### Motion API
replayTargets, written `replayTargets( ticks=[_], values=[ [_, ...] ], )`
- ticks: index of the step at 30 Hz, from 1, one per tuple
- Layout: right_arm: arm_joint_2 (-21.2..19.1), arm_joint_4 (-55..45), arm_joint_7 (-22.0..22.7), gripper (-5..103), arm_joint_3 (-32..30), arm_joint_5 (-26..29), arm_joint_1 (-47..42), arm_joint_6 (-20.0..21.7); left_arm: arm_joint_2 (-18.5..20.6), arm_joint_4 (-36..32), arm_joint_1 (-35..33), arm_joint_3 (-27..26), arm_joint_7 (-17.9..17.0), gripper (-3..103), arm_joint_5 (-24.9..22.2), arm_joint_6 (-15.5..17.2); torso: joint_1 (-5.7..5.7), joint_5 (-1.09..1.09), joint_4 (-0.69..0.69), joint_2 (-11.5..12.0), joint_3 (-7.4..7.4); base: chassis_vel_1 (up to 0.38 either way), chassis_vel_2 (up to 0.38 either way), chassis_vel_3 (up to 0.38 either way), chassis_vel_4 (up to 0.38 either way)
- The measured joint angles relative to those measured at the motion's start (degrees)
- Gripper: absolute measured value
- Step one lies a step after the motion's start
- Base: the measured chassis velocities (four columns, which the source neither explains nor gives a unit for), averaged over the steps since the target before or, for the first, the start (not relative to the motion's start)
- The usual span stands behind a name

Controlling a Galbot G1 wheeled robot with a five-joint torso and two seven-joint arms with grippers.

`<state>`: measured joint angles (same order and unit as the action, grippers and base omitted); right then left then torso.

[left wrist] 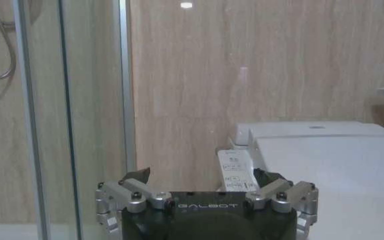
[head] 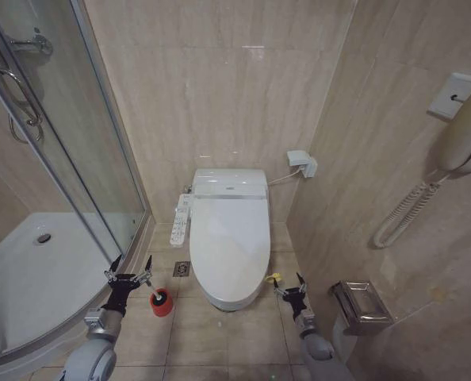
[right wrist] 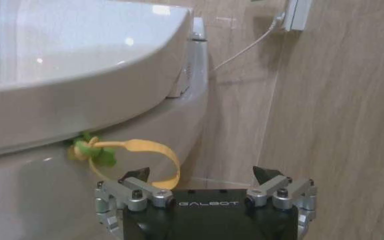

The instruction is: Open the toilet lid, clean the toilet bowl with a toilet brush, close the toilet lid, and flush.

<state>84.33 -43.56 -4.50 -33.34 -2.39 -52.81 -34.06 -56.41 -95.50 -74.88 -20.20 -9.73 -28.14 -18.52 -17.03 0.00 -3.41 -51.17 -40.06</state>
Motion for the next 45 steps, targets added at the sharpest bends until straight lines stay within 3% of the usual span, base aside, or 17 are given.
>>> replayTargets(
  ticks=[11, 12, 18, 19, 27, 28, 33, 34, 42, 43, 45],
  values=[
    [-0.1, 0.0, 0.6, 100, 0.0, 1.2, 0.8, 0.0, 0.0, 0.0, 0.0, 0.0, 0.0, 100, 0.0, 0.0, 0.00, 0.00, -0.01, 0.0, 0.00, 0.000, 0.000, 0.000, 0.000],
    [-0.2, -0.1, 0.6, 89, 0.0, 1.4, 0.7, 0.1, 0.0, 0.0, 0.0, 0.0, 0.0, 100, 0.0, 0.0, 0.00, 0.00, 0.00, 0.0, 0.00, 0.000, 0.000, 0.000, 0.000],
    [-0.5, -1.2, 0.4, 89, -0.1, 1.8, -0.1, 0.1, 0.0, 0.0, 0.0, 0.0, 0.0, 100, 0.0, 0.0, 0.00, 0.00, 0.00, 0.0, 0.00, 0.000, 0.000, 0.000, 0.000],
    [-0.5, -1.5, 0.3, 62, -0.1, 2.0, -0.3, 0.1, 0.0, 0.0, 0.0, 0.0, 0.0, 100, 0.0, 0.0, 0.00, 0.00, 0.00, 0.0, 0.00, 0.000, 0.000, 0.000, 0.000],
    [-0.9, -4.2, -0.6, 62, 0.0, 3.1, -1.8, 0.1, 0.0, 0.0, 0.0, 0.0, 0.0, 100, 0.0, 0.0, 0.00, 0.01, 0.01, 0.0, 0.00, 0.000, 0.000, 0.000, 0.000],
    [-1.0, -4.9, -0.6, 35, 0.1, 3.4, -2.2, 0.2, 0.0, 0.0, 0.0, 0.0, 0.0, 100, 0.0, 0.0, 0.00, 0.01, 0.01, 0.0, 0.00, 0.000, 0.000, 0.000, 0.000],
    [-1.2, -10.8, -0.5, 35, 0.5, 5.0, -4.7, 2.1, 0.0, 0.0, 0.0, 0.0, 0.0, 100, 0.0, 0.0, 0.00, 0.00, -0.01, 0.0, 0.00, 0.000, 0.000, 0.000, 0.000],
    [-1.1, -12.9, -0.4, 9, 0.7, 5.3, -5.5, 2.8, 0.0, 0.0, 0.0, 0.0, 0.0, 100, 0.0, 0.0, 0.00, -0.01, -0.01, 0.0, 0.00, 0.000, 0.000, 0.000, 0.000],
    [-1.3, -21.3, 0.3, 9, 0.8, 6.1, -8.5, 5.5, 0.0, 0.0, 0.0, 0.0, 0.0, 100, 0.0, 0.0, 0.00, 0.03, 0.02, 0.0, 0.00, 0.000, 0.000, 0.000, 0.000],
    [-1.6, -22.7, 0.5, 1, 0.8, 6.3, -8.8, 5.9, 0.0, 0.0, 0.0, 0.0, 0.0, 100, 0.0, 0.0, 0.00, 0.01, 0.01, 0.0, 0.00, 0.000, 0.000, 0.000, 0.000],
    [-1.8, -23.9, 0.7, 1, 0.8, 6.6, -9.2, 6.5, 0.0, 0.0, 0.0, 0.0, 0.0, 100, 0.0, 0.0, 0.00, 0.01, 0.01, 0.0, 0.00, 0.000, 0.000, 0.000, 0.000]
  ],
)
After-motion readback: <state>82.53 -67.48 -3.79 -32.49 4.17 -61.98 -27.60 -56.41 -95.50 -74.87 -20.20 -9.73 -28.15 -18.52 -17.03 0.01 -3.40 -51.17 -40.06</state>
